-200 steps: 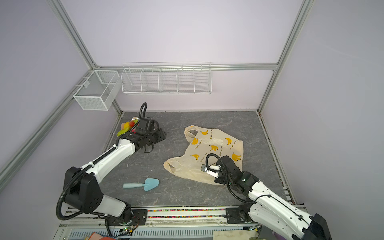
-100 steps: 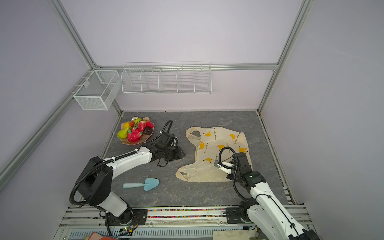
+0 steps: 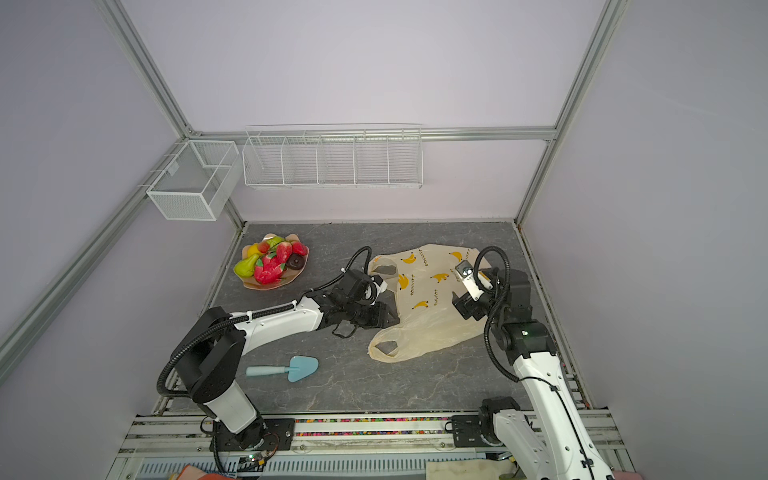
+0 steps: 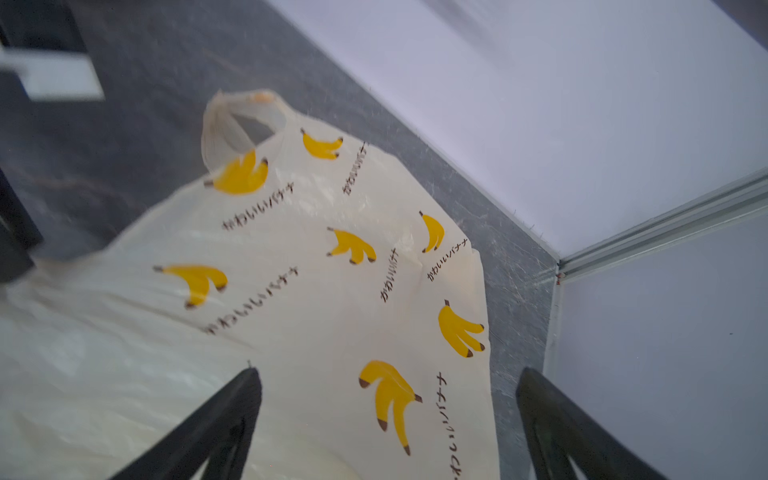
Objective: Place the fruits into the plastic bag
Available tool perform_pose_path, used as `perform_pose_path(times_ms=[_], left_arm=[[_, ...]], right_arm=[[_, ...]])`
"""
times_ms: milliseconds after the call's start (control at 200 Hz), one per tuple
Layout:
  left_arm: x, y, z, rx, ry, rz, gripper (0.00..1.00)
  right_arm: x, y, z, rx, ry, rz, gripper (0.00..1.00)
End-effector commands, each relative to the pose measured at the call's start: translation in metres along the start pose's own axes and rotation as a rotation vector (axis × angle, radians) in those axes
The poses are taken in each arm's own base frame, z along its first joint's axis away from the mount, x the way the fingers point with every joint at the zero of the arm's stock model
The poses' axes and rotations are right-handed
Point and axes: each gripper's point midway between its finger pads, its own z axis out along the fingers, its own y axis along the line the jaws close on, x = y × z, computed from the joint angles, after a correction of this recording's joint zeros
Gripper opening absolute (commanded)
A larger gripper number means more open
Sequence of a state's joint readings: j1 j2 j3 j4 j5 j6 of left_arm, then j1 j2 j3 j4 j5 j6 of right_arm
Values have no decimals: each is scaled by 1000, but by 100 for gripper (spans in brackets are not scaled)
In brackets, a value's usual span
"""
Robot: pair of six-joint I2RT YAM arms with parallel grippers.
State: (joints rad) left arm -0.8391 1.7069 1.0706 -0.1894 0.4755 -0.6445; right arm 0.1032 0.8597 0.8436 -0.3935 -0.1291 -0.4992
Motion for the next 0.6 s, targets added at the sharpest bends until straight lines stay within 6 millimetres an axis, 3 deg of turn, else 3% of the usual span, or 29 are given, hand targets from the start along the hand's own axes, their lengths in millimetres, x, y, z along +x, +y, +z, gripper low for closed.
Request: perform_pose_path(times_ms=[0, 35, 120, 245, 400, 510, 595], left_arm=[[-10, -30, -3, 104, -11, 86, 47], [-10, -30, -6, 97, -12, 98, 49], [-16, -15, -22, -4, -49, 109, 51], [-43, 5, -81, -77, -216, 50, 57], [-67, 24, -188, -299, -493, 63, 74], [-67, 32, -260, -442, -652, 52, 88], [-61, 39, -304, -529, -725, 14, 89]], right_arm=[[-15, 9, 5, -95, -38, 336, 100], [-27, 2, 2, -79, -60, 388, 100], [-29, -9, 8, -25, -20, 558, 98], [-23, -5, 31, 19, 169, 719, 94], [-36, 43, 76, 3, 379, 638, 93], [-45, 78, 113, 17, 473, 540, 93], [-48, 103, 139, 50, 532, 453, 93]])
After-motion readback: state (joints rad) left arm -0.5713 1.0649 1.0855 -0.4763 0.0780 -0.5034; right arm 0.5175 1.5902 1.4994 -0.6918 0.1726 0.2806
